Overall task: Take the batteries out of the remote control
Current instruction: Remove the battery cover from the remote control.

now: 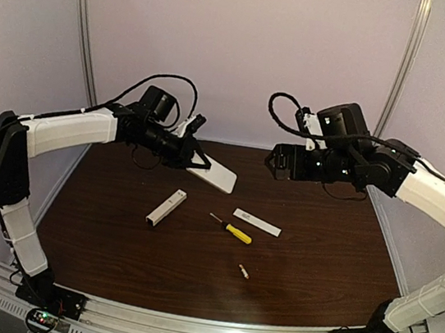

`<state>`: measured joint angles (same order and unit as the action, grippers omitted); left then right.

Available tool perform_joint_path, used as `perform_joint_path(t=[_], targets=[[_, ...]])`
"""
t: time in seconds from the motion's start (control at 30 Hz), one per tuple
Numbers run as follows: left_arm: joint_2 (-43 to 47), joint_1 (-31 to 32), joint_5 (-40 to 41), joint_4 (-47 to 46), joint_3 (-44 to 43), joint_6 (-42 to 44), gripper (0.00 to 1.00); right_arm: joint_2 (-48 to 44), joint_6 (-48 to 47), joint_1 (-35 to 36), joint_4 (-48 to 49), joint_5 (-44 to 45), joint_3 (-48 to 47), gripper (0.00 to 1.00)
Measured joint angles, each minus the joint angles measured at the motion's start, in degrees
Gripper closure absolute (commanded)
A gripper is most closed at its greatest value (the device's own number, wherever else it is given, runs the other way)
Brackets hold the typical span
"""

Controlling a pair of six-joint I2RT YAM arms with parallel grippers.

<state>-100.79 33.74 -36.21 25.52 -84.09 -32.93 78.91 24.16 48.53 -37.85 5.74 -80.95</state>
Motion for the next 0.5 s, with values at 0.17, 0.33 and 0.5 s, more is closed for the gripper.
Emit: perform_joint_path(t=[0.17,0.33,0.5], targets=[[-0.15,0.0,-0.57,-0.26,0.0,0.0,1.0,-1.51,4.5,-1.77,1.7,-3.26,1.73,0.0],[-0.15,0.0,-2.84,-1.7,0.17,0.0,1.0,-3.96,9.05,-3.19,6.12,-10.4,6.36,0.0],[-0.15,0.0,-5.7,-3.56,0.44,-0.13,1.0,-4.44,13.33,-4.66,11.41,-18.64,9.14,0.0]])
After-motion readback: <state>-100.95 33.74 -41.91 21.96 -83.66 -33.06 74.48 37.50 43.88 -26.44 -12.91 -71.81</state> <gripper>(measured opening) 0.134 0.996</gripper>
